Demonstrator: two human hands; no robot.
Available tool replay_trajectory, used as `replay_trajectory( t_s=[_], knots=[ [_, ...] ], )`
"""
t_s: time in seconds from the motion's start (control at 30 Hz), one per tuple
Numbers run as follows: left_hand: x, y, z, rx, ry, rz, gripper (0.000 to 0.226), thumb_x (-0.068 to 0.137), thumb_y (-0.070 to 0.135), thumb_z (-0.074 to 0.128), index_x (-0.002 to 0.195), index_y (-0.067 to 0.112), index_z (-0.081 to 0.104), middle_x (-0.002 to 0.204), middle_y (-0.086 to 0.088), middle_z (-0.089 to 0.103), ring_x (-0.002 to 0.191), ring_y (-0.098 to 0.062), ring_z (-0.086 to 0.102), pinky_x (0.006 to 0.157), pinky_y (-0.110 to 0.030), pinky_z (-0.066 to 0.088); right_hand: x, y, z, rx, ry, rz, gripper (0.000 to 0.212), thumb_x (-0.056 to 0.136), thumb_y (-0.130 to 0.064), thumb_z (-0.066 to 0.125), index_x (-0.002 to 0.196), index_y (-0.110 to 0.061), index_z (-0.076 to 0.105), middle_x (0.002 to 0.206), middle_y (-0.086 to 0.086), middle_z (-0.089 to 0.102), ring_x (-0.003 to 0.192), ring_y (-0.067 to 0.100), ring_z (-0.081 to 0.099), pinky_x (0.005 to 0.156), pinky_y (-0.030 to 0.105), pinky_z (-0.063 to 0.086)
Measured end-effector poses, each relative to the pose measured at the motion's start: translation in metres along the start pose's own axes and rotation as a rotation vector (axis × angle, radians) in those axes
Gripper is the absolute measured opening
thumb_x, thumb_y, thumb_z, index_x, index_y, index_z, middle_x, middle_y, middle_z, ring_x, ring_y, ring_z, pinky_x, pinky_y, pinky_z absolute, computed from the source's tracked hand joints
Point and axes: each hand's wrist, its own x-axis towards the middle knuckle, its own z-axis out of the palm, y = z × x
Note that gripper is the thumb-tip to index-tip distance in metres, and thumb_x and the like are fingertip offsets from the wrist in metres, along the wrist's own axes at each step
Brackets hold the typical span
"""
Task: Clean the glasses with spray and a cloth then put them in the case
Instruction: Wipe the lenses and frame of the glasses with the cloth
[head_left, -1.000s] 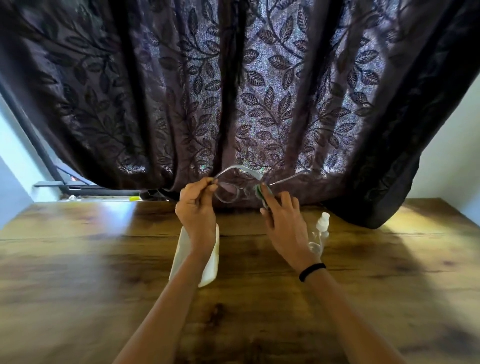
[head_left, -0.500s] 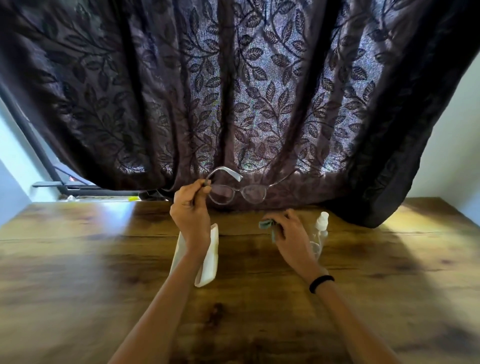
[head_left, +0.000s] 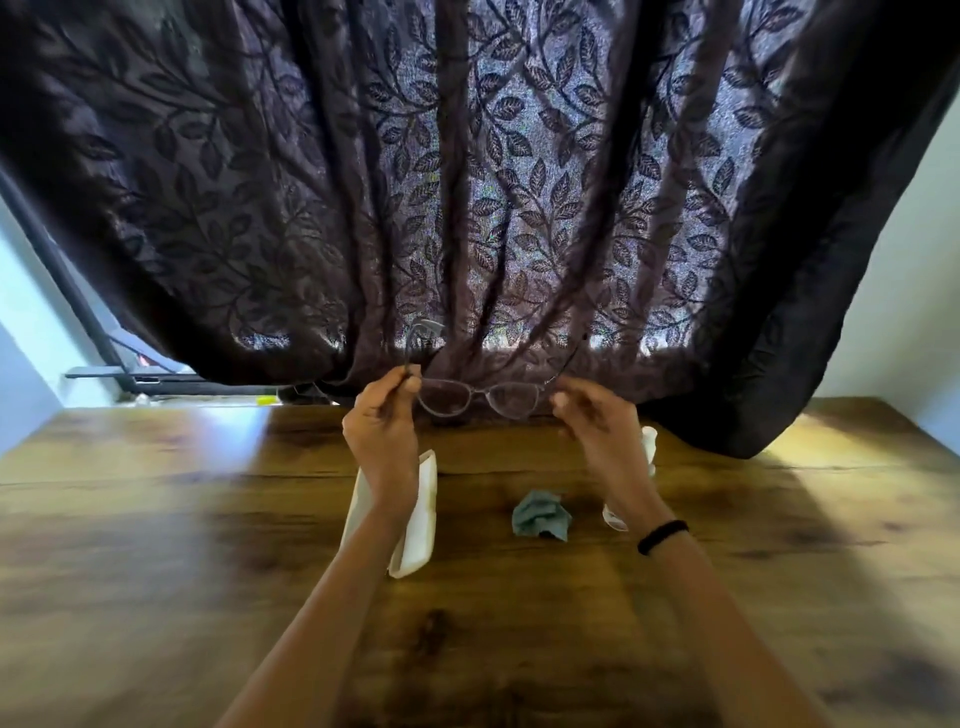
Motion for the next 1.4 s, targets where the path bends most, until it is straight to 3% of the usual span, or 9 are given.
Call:
replay_trajectory(
  t_s=[0.13,0.27,0.4,0.53,0.63,0.73,0.9,1.27,1.4],
  knots=[
    [-0.004,0.003,0.002,-0.045,-0.017,-0.077,0.024,0.082,0.003,0.062,0.104,0.013,0.063,0.089,0.0,0.068,0.081,-0.001,0.064,0.078,-0.015,0.051,0.003,-0.009,-0.001,0.015,0.001,-0.039,0.012,0.087,-0.015,0.059,0.093,-0.024,0.064,0.097,0.004,0.067,0.091,0.019,0.064,0.08,0.037,0.055],
    [-0.003,-0.004,0.0,0.054,-0.031,-0.22,0.03,0.081,0.01,0.066,0.111,0.008,0.062,0.09,-0.008,0.069,0.088,-0.015,0.065,0.092,-0.035,0.051,0.002,-0.014,0.001,-0.109,0.077,-0.172,0.013,0.087,-0.014,0.058,0.097,-0.007,0.065,0.091,0.002,0.061,0.077,0.001,0.058,0.069,0.011,0.048],
    [-0.009,-0.003,0.0,0.05,0.052,-0.289,0.06,0.084,0.009,0.063,0.137,0.011,0.035,0.114,-0.01,0.062,0.099,-0.01,0.059,0.093,-0.028,0.047,0.001,-0.023,0.006,-0.276,0.155,-0.322,0.015,0.089,-0.016,0.057,0.096,-0.004,0.063,0.085,-0.004,0.053,0.075,0.013,0.053,0.066,0.017,0.043],
    [-0.019,0.01,0.003,0.194,0.056,0.191,0.052,0.083,0.008,0.065,0.129,0.009,0.042,0.116,-0.004,0.045,0.103,-0.023,0.05,0.084,-0.028,0.049,0.002,-0.027,0.007,-0.475,0.115,-0.381,0.017,0.089,-0.017,0.057,0.096,-0.003,0.063,0.09,0.001,0.054,0.083,0.021,0.052,0.07,0.027,0.044],
    [-0.02,0.025,0.011,0.391,-0.262,0.569,0.029,0.083,0.009,0.064,0.112,0.007,0.059,0.112,-0.006,0.054,0.099,-0.024,0.056,0.085,-0.027,0.049,0.002,-0.026,0.012,-0.551,0.088,-0.398,0.017,0.088,-0.015,0.058,0.098,-0.003,0.065,0.093,0.007,0.056,0.087,0.017,0.045,0.071,0.025,0.038],
    [-0.023,0.036,0.024,0.553,-0.536,0.733,0.03,0.083,0.012,0.054,0.112,0.009,0.062,0.113,-0.008,0.064,0.102,-0.017,0.055,0.087,-0.024,0.046,-0.001,-0.027,0.014,-0.581,0.048,-0.402,0.014,0.086,-0.01,0.058,0.096,-0.004,0.066,0.091,0.009,0.055,0.087,0.019,0.043,0.068,0.029,0.041],
    [-0.018,0.045,0.033,0.637,-0.675,0.65,0.035,0.075,0.013,0.056,0.109,0.012,0.064,0.096,-0.007,0.072,0.087,-0.027,0.061,0.068,-0.041,0.056,-0.005,-0.031,0.011,-0.604,0.021,-0.398,0.015,0.077,0.003,0.059,0.088,-0.005,0.066,0.089,0.006,0.058,0.087,0.02,0.045,0.063,0.037,0.047],
    [-0.008,0.058,0.031,0.822,-0.846,0.512,0.025,0.075,0.02,0.064,0.1,0.015,0.065,0.095,-0.008,0.07,0.089,-0.029,0.063,0.074,-0.046,0.051,-0.007,-0.024,0.019,-0.583,-0.011,-0.394,0.01,0.079,0.0,0.061,0.085,-0.004,0.067,0.085,0.007,0.059,0.086,0.021,0.046,0.063,0.037,0.048],
    [-0.005,0.061,0.032,0.937,-0.859,0.513,0.023,0.076,0.02,0.066,0.099,0.018,0.063,0.094,-0.009,0.069,0.089,-0.032,0.062,0.072,-0.045,0.049,-0.008,-0.021,0.022,-0.55,0.006,-0.412,0.012,0.076,0.003,0.062,0.083,-0.005,0.068,0.085,0.007,0.06,0.085,0.022,0.048,0.068,0.022,0.04]
  ],
)
